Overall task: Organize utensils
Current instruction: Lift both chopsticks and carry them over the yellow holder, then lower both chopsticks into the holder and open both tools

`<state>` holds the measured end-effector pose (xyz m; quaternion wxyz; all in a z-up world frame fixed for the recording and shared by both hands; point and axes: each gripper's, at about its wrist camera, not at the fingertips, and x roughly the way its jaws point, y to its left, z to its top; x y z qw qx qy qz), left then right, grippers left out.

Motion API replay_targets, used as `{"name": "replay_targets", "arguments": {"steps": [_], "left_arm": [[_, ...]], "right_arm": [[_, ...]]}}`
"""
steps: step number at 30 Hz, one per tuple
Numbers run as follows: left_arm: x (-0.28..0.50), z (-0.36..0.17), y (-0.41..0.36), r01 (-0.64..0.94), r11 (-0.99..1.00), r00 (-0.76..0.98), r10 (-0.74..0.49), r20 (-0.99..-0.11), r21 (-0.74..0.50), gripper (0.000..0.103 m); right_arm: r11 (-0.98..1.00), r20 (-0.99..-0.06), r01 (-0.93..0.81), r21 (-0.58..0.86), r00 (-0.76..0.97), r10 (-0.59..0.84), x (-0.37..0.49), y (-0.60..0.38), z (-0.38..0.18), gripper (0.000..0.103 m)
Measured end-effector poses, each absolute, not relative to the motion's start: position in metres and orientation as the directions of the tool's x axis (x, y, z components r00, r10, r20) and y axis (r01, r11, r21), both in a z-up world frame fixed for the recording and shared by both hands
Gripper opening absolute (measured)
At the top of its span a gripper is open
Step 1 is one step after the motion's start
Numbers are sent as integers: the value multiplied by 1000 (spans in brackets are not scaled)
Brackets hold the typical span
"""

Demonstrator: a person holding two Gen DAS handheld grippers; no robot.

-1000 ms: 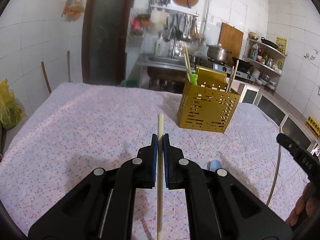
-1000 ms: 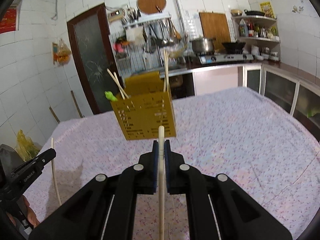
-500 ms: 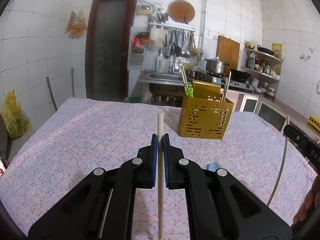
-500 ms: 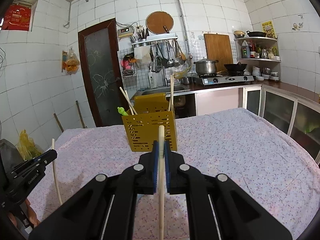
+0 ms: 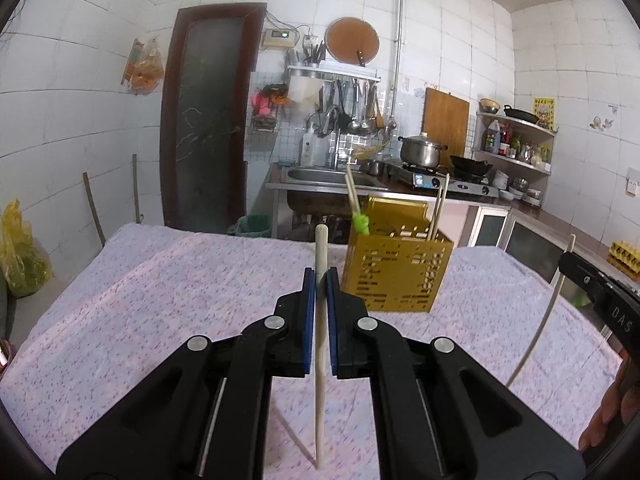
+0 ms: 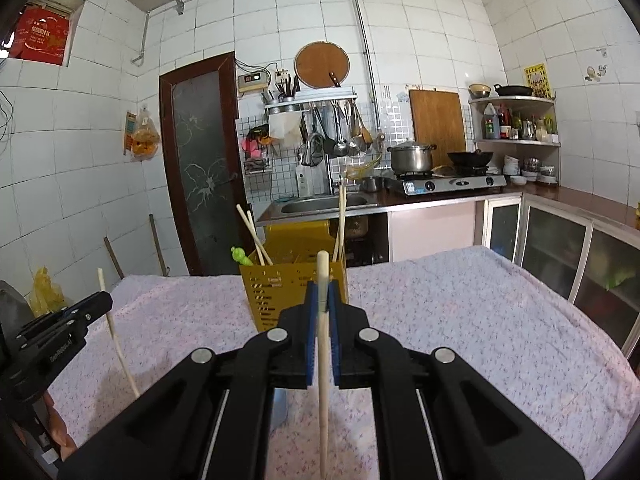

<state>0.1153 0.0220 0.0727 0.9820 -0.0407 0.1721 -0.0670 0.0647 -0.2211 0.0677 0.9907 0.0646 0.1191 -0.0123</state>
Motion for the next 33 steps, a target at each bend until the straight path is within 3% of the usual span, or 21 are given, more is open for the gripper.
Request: {"name": "replay_targets", "arguments": {"steps": [19, 27, 33], "left_arm": [[236, 206, -48, 220, 968, 969, -232, -88, -123, 4], [326, 177, -65, 184, 976, 969, -200, -147, -113, 4], [362, 129, -62, 164, 980, 953, -188, -238, -116, 5]], "right_arm": [[995, -8, 32, 99, 999, -31, 164, -243, 198, 6], [993, -14, 4, 116, 1000, -2, 241, -239, 198, 6], [994, -137, 15, 109, 991, 0, 292, -240, 139, 6]]}}
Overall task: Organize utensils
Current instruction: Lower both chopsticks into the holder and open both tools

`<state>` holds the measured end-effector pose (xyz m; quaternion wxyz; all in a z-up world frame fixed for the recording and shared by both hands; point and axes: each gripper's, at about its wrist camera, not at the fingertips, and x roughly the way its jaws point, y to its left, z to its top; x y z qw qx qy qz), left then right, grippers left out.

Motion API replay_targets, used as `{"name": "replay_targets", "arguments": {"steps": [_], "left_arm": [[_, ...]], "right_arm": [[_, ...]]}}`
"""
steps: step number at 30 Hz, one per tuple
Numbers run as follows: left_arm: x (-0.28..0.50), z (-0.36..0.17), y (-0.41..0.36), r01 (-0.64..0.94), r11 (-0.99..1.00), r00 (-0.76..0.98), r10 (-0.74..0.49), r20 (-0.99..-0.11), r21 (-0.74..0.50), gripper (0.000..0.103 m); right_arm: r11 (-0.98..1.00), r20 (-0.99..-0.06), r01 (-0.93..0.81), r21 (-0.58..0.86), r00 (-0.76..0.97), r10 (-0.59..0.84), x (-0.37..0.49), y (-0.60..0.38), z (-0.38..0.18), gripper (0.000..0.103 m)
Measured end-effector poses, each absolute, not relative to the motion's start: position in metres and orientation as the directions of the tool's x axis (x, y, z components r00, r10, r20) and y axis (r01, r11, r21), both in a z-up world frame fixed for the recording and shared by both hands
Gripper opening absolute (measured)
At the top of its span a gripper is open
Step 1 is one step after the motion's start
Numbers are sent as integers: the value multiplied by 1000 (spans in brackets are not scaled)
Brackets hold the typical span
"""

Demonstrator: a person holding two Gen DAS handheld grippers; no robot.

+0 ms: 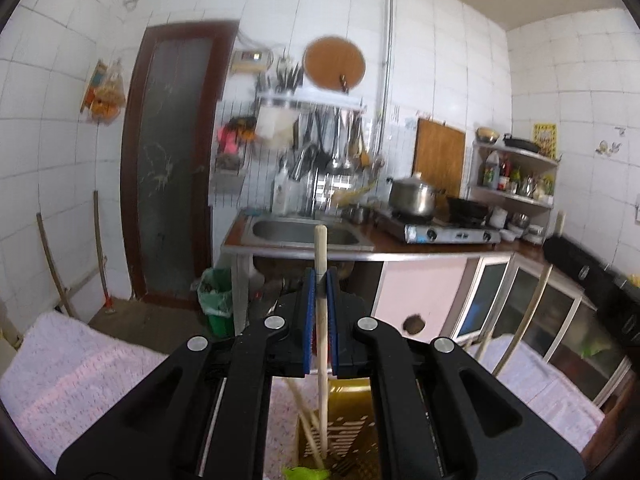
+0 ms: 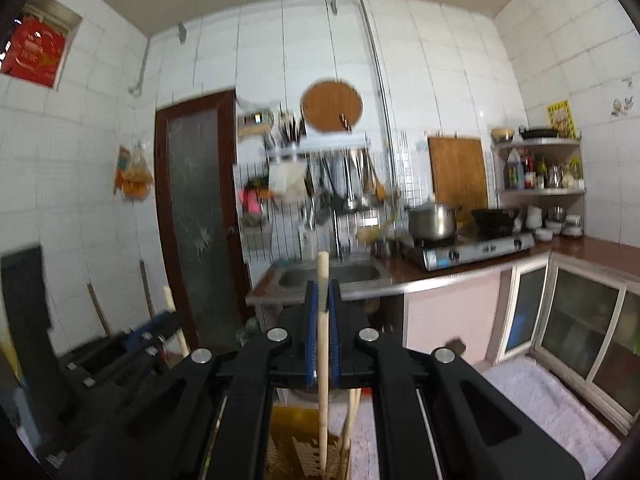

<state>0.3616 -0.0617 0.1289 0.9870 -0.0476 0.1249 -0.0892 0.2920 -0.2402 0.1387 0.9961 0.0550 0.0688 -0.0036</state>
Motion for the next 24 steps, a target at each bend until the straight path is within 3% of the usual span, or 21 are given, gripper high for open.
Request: {"name": "replay_targets", "arguments": {"steps": [6, 8, 10, 11, 12, 14, 18, 24], "left_arm": [[367, 105, -57, 160, 979, 931, -192, -309, -126, 5], [364, 105, -53, 152, 981, 926, -185, -330, -123, 14], [354, 107, -45, 137, 981, 921, -176, -347, -135, 46], [345, 110, -39, 122, 982, 922, -165, -350, -142, 55], [340, 113, -34, 113, 983, 922, -157, -353, -141, 67], [323, 117, -25, 100, 985, 924, -145, -353, -143, 77], [280, 124, -1, 70, 988, 927, -116, -357, -139, 98], [226, 111, 29, 24, 992, 918, -70, -389, -122, 98]], "right_arm": [[995, -267, 36, 92, 964, -11, 313, -246, 96, 6], [995, -292, 47, 87, 956, -19, 313, -248, 94, 8], [993, -317, 63, 101, 948, -27, 308, -253, 94, 22], [991, -321, 69, 118, 947, -28, 302, -257, 96, 45], [988, -321, 80, 132, 947, -33, 292, -262, 98, 55], [987, -329, 92, 135, 943, -43, 279, -267, 101, 56], [983, -337, 105, 150, 940, -49, 240, -276, 105, 71], [987, -381, 116, 113, 922, -65, 187, -266, 88, 79]]}}
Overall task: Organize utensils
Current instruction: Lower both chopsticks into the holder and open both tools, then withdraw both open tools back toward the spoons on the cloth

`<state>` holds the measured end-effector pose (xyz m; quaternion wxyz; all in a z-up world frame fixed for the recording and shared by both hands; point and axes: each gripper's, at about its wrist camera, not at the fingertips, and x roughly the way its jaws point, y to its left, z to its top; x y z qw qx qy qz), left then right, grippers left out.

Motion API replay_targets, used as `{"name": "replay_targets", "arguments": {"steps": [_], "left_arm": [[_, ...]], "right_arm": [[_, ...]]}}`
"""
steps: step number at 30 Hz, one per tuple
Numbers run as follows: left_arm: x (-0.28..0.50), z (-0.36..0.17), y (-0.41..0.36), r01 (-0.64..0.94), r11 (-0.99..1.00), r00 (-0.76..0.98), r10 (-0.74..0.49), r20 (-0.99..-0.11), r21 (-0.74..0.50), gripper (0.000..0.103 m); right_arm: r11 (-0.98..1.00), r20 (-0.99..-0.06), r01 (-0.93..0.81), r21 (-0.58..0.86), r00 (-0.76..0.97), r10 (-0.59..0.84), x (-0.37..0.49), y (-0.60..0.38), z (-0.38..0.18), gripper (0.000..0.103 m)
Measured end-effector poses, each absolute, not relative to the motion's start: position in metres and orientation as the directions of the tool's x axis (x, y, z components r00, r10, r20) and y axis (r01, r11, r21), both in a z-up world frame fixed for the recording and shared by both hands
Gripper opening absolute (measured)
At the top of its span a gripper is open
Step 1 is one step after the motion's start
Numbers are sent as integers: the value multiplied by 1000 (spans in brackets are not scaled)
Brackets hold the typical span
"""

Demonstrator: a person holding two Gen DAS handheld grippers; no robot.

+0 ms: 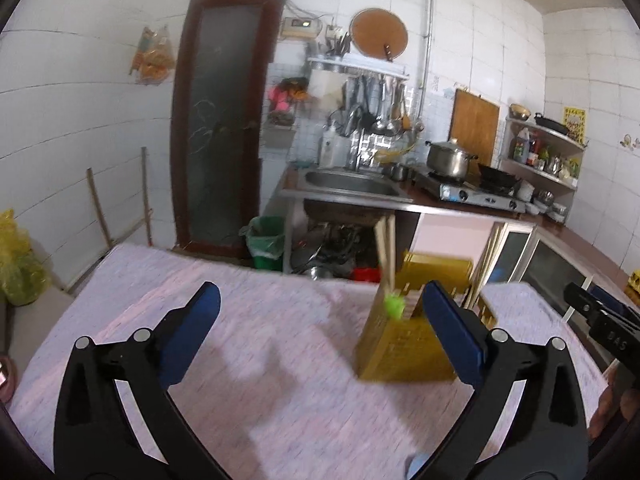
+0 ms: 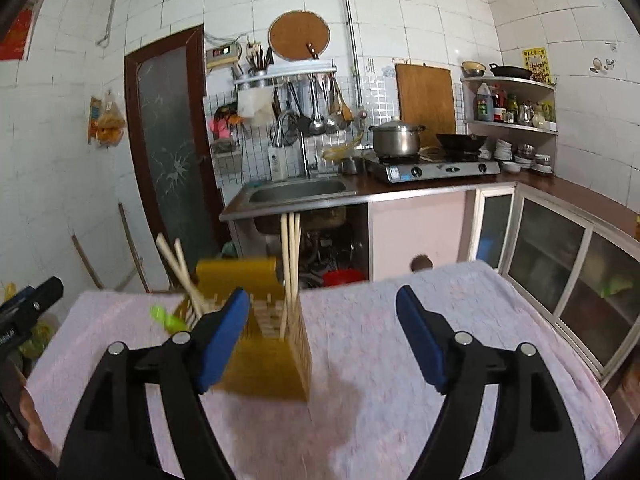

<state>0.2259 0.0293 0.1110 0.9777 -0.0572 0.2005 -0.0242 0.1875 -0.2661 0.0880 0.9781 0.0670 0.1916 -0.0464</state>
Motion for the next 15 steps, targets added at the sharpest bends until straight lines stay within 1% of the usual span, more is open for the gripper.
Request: {"name": "replay_targets", "arguments": {"steps": [4, 8, 14, 15], "left_arm": [[198, 85, 42, 0, 996, 898, -42, -439, -95, 98], [182, 51, 46, -14, 999, 867, -4, -498, -34, 98], [179, 3, 50, -33, 999, 808, 38, -589, 20, 98], [180, -9, 51, -30, 999, 786, 39, -616, 25, 98]], "right_arm": [[989, -435, 111, 94, 898, -59, 165, -253, 61, 80], [990, -493, 112, 89, 869, -54, 154, -242, 32, 80], [995, -568, 96, 26, 821, -64, 150, -219, -9, 80], [995, -578, 93, 21, 814, -64, 150, -216, -14, 80]]}}
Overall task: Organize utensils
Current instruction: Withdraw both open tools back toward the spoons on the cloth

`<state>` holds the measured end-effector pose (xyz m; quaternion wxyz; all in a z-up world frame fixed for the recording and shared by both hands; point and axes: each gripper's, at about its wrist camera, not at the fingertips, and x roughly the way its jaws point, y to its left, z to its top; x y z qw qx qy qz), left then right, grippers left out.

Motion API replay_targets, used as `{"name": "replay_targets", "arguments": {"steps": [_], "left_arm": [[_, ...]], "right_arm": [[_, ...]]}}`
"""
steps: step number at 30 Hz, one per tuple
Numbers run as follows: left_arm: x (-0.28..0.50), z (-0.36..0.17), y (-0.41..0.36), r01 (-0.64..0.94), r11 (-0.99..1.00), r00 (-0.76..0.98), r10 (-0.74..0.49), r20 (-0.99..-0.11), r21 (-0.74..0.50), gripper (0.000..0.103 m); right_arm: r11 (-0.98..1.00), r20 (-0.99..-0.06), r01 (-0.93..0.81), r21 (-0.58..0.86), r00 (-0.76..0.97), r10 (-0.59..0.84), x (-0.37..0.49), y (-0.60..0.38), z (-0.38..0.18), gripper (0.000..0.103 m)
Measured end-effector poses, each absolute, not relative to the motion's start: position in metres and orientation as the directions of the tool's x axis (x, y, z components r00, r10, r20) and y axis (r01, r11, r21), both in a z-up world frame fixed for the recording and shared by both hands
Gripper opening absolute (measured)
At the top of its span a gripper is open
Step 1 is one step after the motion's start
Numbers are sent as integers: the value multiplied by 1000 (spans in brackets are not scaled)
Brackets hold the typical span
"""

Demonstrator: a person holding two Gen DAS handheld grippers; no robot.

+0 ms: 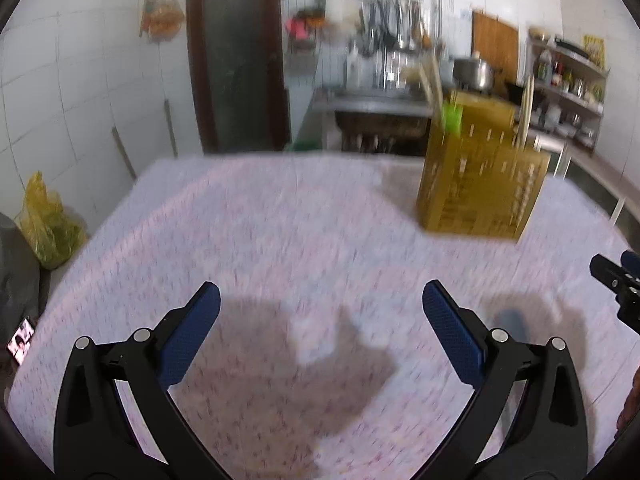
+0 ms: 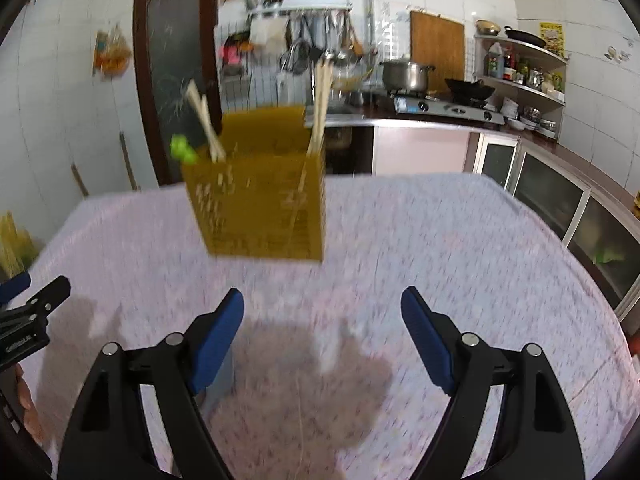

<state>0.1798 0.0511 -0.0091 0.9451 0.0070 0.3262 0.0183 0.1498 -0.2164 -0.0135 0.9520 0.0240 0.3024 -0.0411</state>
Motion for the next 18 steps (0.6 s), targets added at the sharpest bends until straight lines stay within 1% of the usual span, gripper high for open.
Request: {"name": "replay_targets", "arguments": {"steps": [3, 8, 12, 18], "left_arm": [[182, -28, 48, -25, 999, 751, 46, -658, 41, 98], [185, -46, 44, -20, 997, 719, 69, -691, 79, 98], [187, -52, 48, -25, 998, 696, 61, -715, 60, 98], [189, -56, 53, -49, 998, 685, 69, -725, 49, 98]], "right_arm": [[996, -612, 89, 18, 788, -59, 149, -209, -30, 80], [996, -663, 86, 25, 747, -48, 155, -200, -46, 80], [997, -693, 70, 25, 720, -33, 165, -185, -53, 80], [998, -740, 69, 14, 671, -36, 182, -166, -58, 80]]}}
